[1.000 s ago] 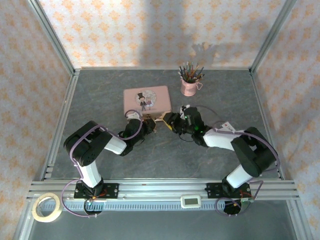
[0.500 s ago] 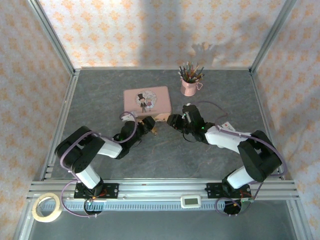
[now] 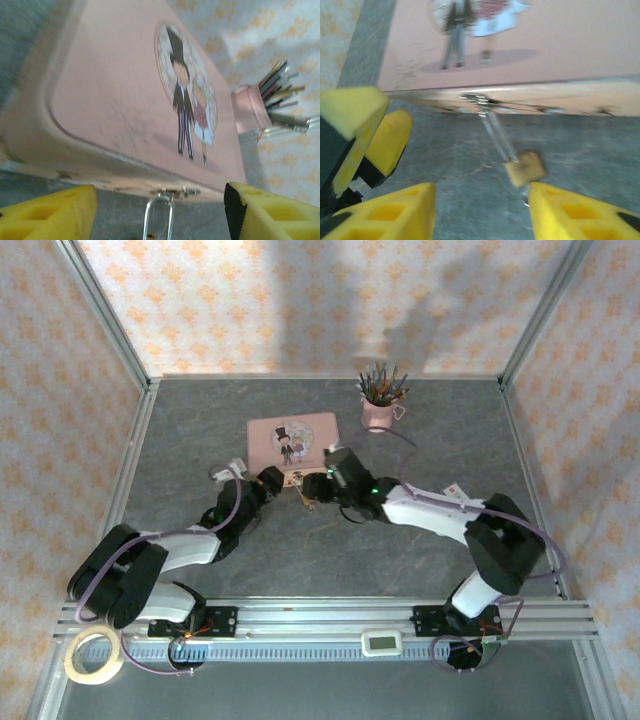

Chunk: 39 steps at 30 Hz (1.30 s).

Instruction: Unlock the padlock with the key

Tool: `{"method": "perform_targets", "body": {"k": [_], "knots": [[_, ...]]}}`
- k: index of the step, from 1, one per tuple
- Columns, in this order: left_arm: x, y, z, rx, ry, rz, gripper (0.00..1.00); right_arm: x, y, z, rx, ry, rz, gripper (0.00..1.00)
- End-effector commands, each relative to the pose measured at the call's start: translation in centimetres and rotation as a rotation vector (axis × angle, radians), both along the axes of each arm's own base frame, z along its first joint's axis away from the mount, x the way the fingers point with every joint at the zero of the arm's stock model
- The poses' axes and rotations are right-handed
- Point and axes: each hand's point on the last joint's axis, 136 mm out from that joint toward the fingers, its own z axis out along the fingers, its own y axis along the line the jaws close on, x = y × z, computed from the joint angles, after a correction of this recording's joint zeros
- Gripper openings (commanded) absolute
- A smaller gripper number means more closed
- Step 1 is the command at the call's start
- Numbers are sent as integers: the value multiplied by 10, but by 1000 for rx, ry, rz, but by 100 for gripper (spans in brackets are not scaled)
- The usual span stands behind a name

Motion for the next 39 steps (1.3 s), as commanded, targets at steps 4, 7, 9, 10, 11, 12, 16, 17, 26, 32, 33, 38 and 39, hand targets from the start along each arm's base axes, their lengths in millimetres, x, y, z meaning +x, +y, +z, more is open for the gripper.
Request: {"method": "perform_targets", "body": {"k": [4,7,9,10,11,12,16,17,26,32,33,38,39], "knots": [[2,54,18,19,-43,141,74,-6,13,-48,-422,-35,77,58],[2,70,22,-10,-70,177,74,-4,19,-59,-546,-47,69,57],[2,75,24,-24,-82,187,74,-4,24,-64,-598,-62,77,56],[2,76,24,-29,-87,188,74,-4,25,-66,-621,-72,73,56],[1,77,24,-36,-93,189,74,-2,24,-68,-648,-83,62,55],[1,77,24,-41,-96,187,74,0,23,-69,-671,-97,53,55],[-1,76,15,-45,-84,180,74,15,13,-72,-802,-159,8,52],[-2,76,13,-46,-79,179,74,19,11,-73,-832,-173,5,51],[2,75,-2,-82,-54,161,74,28,5,-89,-957,-203,4,47],[5,72,-4,-108,-53,152,74,27,-3,-93,-989,-221,10,42],[6,71,-3,-111,-53,149,74,27,-5,-95,-995,-225,15,41],[6,72,-3,-118,-53,152,74,22,-9,-99,-1000,-224,46,38],[6,72,-2,-119,-54,152,73,21,-9,-97,-980,-224,51,38]]}}
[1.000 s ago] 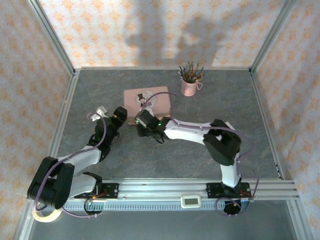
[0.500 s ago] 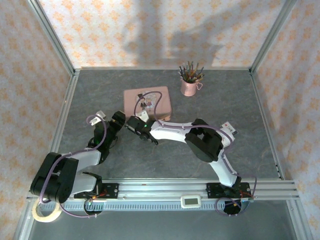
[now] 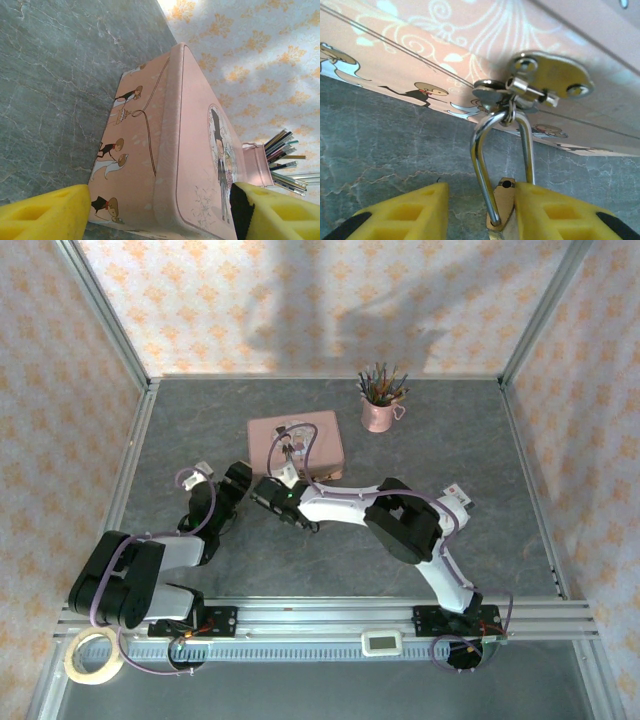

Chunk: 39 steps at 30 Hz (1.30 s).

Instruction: Unlock the padlock with the key

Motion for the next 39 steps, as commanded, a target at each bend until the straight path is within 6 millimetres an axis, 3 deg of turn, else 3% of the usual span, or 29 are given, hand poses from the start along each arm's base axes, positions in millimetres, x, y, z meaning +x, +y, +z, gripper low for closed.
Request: {"method": "perform_targets", "body": {"k": [1,9,16,21,27,33,39], "knots": [[2,1,9,-18,-35,3,74,-10,-14,-3,-16,28,23,38],[2,4,16,-10,-48,13,74,-11,-16,9,111,23,83,48],[1,4,19,-3,-50,13,74,-4,-15,5,150,-19,105,46],[0,7,23,11,-57,22,73,3,-24,-1,147,-59,80,37],[0,8,28,21,-68,27,74,10,-31,-5,203,-31,79,15],[1,9,31,36,-80,26,74,4,-18,16,279,15,241,2],[3,-14,38,26,-122,-101,69,3,-9,25,336,127,416,0]]}}
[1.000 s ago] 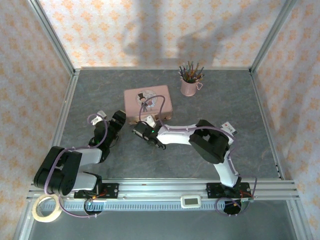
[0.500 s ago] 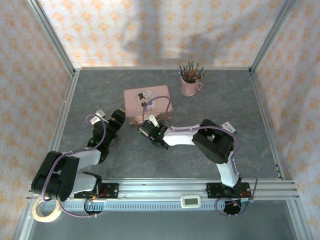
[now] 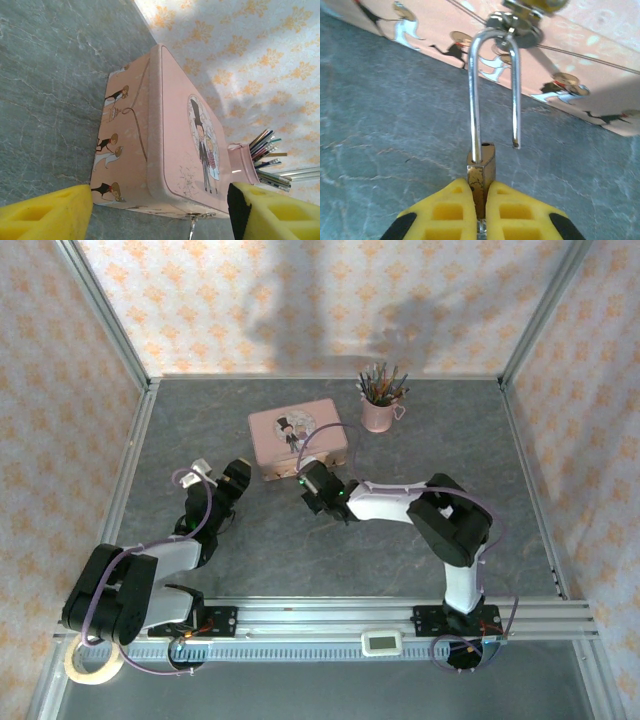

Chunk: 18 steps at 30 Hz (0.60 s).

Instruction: Unlock the padlock with the key

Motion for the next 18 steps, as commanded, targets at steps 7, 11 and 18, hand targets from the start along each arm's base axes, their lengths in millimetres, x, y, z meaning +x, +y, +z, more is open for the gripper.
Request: {"method": "perform_targets", "body": {"k": [7,11,18], "knots": [[-1,-45,17,-41,-80,-170,63,-5,22,23,219,180,242,0],[-1,-66,12,-74,-81,-193,58,-6,23,20,246,209,251,0],[18,-114,1,-156,-83,-260,44,-5,27,23,245,191,296,0]]}}
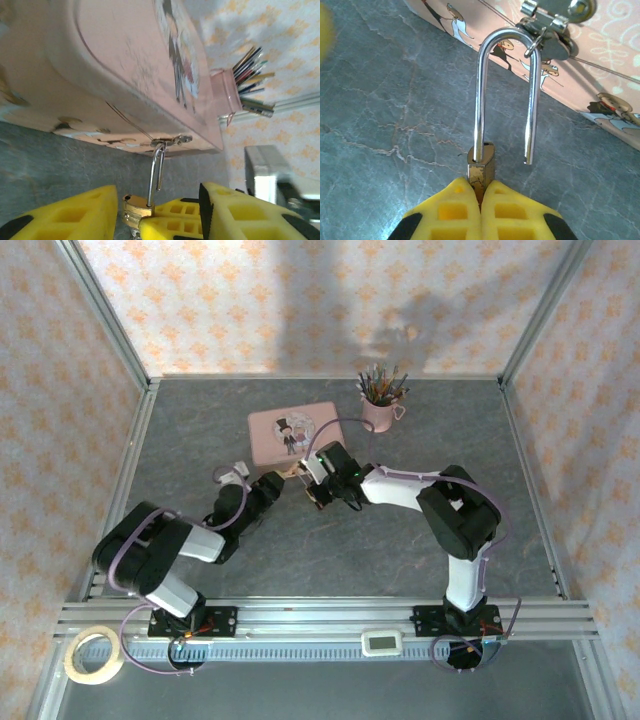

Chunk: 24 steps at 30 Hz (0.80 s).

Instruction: Unlock the padlock with the key

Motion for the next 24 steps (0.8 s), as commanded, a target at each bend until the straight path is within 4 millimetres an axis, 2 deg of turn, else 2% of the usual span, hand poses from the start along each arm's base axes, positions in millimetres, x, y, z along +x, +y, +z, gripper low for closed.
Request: {"method": "perform_targets", "body": {"k": [1,11,15,16,19,24], "knots": [[19,-17,28,-90,-102,14,43,4,14,21,40,-42,60,0],[41,-27,-1,-88,-76,40,35,2,23,30,99,-23,86,0],[45,-29,-4,-88,-76,44,30,1,25,27,105,-9,92,0],[46,-29,-17,-73,-49,43,28,1,26,27,107,-8,93,0],[49,-33,-21,-77,-42,35,22,0,27,26,111,-2,101,0],[53,-36,-26,-75,-34,26,1,1,28,27,113,-3,100,0]]}}
